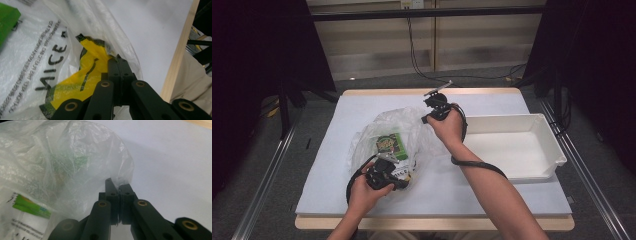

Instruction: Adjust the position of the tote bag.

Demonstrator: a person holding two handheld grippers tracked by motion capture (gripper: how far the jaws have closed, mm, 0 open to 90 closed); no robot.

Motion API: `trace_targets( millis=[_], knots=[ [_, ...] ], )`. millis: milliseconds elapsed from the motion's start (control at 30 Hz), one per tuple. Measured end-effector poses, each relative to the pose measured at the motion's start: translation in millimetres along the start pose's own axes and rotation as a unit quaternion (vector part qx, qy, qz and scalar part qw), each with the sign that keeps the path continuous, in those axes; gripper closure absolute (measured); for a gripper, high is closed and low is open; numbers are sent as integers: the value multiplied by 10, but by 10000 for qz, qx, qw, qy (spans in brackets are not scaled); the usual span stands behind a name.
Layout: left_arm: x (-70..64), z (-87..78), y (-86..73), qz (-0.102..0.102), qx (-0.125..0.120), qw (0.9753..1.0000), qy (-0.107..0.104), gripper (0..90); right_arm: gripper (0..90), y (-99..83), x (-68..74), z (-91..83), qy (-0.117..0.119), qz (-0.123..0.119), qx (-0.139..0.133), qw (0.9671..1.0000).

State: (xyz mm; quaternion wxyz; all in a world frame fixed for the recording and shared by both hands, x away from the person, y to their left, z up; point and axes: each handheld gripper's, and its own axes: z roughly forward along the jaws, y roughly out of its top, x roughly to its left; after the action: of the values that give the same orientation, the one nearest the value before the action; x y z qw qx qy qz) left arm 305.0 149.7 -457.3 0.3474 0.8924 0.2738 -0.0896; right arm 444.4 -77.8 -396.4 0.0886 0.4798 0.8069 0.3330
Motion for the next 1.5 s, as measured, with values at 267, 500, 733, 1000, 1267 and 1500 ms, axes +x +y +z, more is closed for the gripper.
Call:
trace_targets(
  millis=[267, 500, 733, 1000, 1267, 1500],
  knots=[
    [52, -112, -52, -257, -166, 9992, 253, 814, 880, -56, 5, -24, 179, -75, -44, 9998],
    [147, -180, 150, -738, -768, 9911, 800, 463, 880, -118, 108, -72, 344, -196, -8, 9992],
    [329, 22, 422, -855, -971, 9830, 1302, 441, 881, -121, 164, -115, 444, -230, -7, 9987],
    [393, 156, 492, -919, -829, 9875, 979, 900, 880, -125, 178, -103, 452, -243, -21, 9987],
    [-17, 155, 453, -197, -391, 9978, 490, 900, 879, -129, 88, -169, 275, -186, 41, 9994],
    [-248, 211, 437, 158, -156, 9996, 186, 900, 893, -186, -24, -138, 130, -71, 235, 9996]
  ],
)
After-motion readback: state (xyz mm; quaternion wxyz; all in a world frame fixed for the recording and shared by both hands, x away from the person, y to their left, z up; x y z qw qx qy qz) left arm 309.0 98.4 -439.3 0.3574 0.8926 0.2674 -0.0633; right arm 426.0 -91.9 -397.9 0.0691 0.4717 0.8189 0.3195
